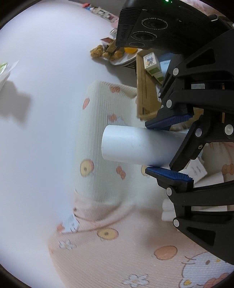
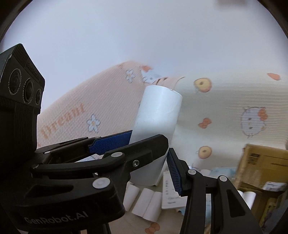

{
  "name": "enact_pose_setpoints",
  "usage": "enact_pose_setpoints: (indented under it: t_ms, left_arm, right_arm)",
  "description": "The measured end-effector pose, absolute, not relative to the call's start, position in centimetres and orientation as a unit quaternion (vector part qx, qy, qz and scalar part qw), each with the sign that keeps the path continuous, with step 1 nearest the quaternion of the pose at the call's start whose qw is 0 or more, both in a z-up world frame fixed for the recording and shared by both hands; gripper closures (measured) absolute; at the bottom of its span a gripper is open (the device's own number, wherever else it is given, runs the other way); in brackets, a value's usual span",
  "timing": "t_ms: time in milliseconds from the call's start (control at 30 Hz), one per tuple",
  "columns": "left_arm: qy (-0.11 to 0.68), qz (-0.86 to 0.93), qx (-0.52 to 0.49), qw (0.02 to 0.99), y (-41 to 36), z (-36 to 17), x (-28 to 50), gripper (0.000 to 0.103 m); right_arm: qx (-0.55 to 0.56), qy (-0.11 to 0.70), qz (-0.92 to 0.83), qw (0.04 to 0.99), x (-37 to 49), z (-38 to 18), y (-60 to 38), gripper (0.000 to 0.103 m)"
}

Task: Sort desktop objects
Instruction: 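Lift the tube with the left gripper and carry it over the box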

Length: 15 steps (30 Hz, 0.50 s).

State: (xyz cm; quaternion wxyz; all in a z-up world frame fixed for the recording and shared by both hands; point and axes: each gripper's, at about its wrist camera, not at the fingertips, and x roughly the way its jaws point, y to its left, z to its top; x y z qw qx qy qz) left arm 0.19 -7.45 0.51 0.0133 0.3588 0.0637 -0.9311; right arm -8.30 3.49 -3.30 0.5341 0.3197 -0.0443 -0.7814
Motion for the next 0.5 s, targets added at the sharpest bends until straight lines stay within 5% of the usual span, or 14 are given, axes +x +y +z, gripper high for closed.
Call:
enact_pose_setpoints:
  t_ms: [500]
  left_arm:
    - [-0.007,-0.92,0.388,-0.051,2.9,0.0,-4.1,0.055]
  right_arm:
    - [0.339,-0.071,-0.811,0.471,-11.6,-3.3,12.2,0.057]
